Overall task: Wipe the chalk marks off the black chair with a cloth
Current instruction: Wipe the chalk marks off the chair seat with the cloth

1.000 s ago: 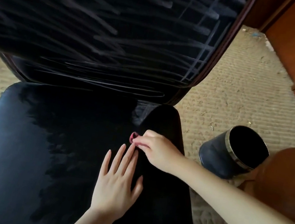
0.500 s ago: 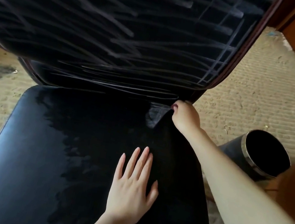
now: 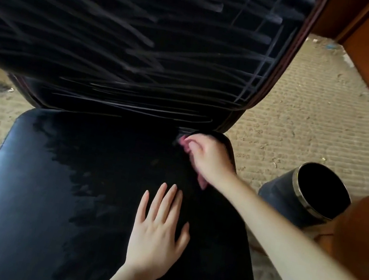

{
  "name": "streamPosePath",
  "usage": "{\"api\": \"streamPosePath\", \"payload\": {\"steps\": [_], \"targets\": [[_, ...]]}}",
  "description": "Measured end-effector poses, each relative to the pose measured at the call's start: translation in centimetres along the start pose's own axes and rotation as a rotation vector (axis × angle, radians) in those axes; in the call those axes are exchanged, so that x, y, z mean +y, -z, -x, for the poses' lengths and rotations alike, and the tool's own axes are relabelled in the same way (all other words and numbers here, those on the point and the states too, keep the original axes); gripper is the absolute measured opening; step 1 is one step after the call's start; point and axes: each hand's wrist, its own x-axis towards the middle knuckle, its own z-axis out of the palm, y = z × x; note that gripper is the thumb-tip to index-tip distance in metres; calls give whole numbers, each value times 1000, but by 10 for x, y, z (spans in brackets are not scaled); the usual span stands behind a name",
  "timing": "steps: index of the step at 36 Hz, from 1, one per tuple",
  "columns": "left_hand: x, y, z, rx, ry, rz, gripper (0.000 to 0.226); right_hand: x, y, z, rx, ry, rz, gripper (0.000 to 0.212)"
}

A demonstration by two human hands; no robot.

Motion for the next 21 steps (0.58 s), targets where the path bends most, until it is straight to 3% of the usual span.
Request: {"api": "streamPosePath", "payload": {"steps": [4, 11, 17, 21], "targets": [[0, 1, 0, 11, 2, 13, 60, 22, 30, -39, 65, -267, 224, 26], [0, 0, 0, 3, -3, 10, 59, 3, -19, -55, 43, -297, 573, 33], [1, -2, -3, 8, 34, 19, 61, -30, -55, -36, -14, -1, 565, 25], [2, -1, -4, 31, 30, 19, 55, -37, -66, 6, -178, 195, 357, 23]]}}
